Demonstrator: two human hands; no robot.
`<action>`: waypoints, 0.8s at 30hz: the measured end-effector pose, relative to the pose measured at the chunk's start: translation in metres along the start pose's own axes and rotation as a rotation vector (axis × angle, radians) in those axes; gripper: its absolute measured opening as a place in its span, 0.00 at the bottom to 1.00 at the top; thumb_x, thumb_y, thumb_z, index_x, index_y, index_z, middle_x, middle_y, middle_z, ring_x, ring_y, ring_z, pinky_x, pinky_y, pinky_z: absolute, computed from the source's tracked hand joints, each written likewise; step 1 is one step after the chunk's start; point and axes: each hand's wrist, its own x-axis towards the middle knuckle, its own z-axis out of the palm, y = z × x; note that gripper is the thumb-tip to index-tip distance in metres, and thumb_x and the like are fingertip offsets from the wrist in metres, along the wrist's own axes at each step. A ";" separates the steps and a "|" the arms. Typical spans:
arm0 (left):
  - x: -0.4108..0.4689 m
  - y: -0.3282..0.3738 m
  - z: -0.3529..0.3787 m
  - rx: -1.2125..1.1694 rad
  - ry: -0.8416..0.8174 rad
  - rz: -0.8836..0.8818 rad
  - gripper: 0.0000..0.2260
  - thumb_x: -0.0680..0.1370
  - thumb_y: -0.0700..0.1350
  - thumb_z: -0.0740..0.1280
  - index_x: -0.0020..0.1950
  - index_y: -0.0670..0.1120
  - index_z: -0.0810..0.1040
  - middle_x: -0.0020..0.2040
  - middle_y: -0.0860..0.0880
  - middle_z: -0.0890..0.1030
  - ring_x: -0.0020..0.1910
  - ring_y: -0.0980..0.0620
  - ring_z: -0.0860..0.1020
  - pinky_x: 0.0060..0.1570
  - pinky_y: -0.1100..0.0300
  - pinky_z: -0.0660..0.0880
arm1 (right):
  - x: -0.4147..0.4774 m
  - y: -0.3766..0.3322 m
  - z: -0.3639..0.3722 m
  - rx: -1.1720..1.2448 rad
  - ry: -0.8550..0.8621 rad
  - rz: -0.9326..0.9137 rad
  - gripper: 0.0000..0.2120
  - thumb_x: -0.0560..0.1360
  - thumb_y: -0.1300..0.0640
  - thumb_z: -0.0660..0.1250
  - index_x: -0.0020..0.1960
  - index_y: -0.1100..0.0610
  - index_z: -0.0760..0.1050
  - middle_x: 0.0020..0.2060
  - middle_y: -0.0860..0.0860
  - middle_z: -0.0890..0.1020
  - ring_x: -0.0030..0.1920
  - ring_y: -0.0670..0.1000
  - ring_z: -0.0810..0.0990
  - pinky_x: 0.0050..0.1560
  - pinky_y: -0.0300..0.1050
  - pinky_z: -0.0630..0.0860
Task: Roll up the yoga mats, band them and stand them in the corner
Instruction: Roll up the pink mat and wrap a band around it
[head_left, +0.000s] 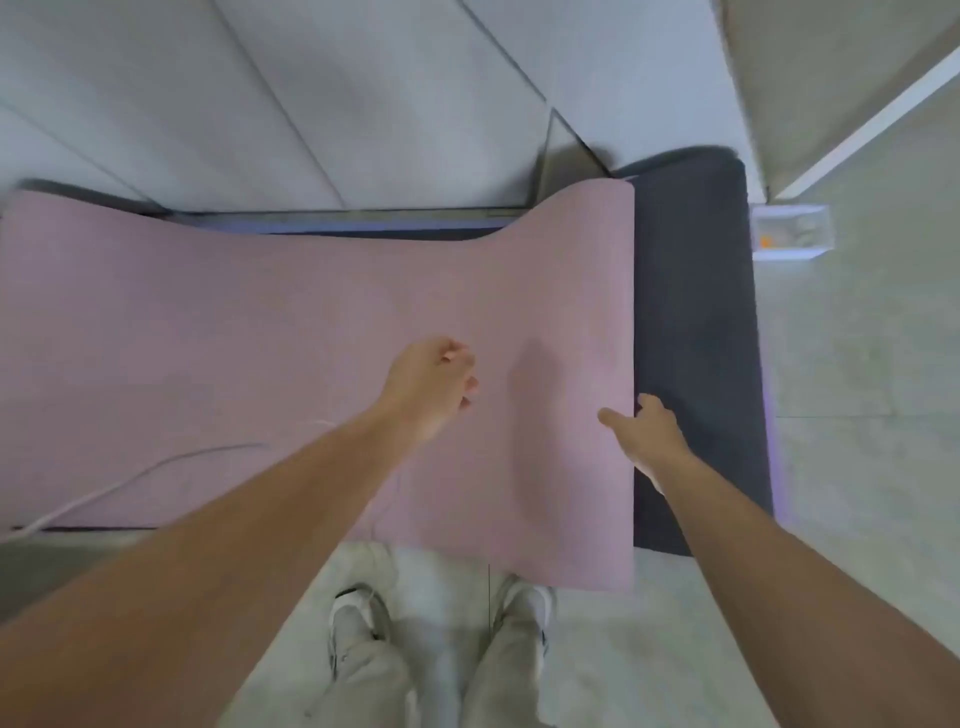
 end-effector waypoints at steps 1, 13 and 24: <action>0.006 -0.004 0.006 0.000 -0.004 0.011 0.07 0.83 0.40 0.60 0.55 0.43 0.77 0.49 0.41 0.80 0.33 0.54 0.77 0.21 0.72 0.68 | 0.010 0.000 0.005 0.005 0.004 0.011 0.39 0.79 0.46 0.67 0.81 0.58 0.52 0.77 0.58 0.60 0.71 0.62 0.69 0.65 0.56 0.69; 0.040 -0.061 0.021 -0.043 -0.073 -0.079 0.08 0.84 0.45 0.61 0.53 0.46 0.79 0.45 0.45 0.84 0.35 0.49 0.80 0.36 0.59 0.72 | 0.076 0.043 0.044 0.309 0.015 0.200 0.38 0.66 0.53 0.82 0.69 0.67 0.70 0.59 0.58 0.79 0.58 0.60 0.78 0.61 0.54 0.74; -0.043 0.016 -0.028 0.347 -0.072 0.153 0.09 0.81 0.47 0.62 0.57 0.48 0.80 0.52 0.48 0.83 0.52 0.47 0.80 0.56 0.51 0.77 | -0.081 -0.068 0.056 0.057 0.106 -0.069 0.22 0.66 0.51 0.75 0.55 0.54 0.71 0.44 0.50 0.78 0.37 0.52 0.80 0.35 0.47 0.79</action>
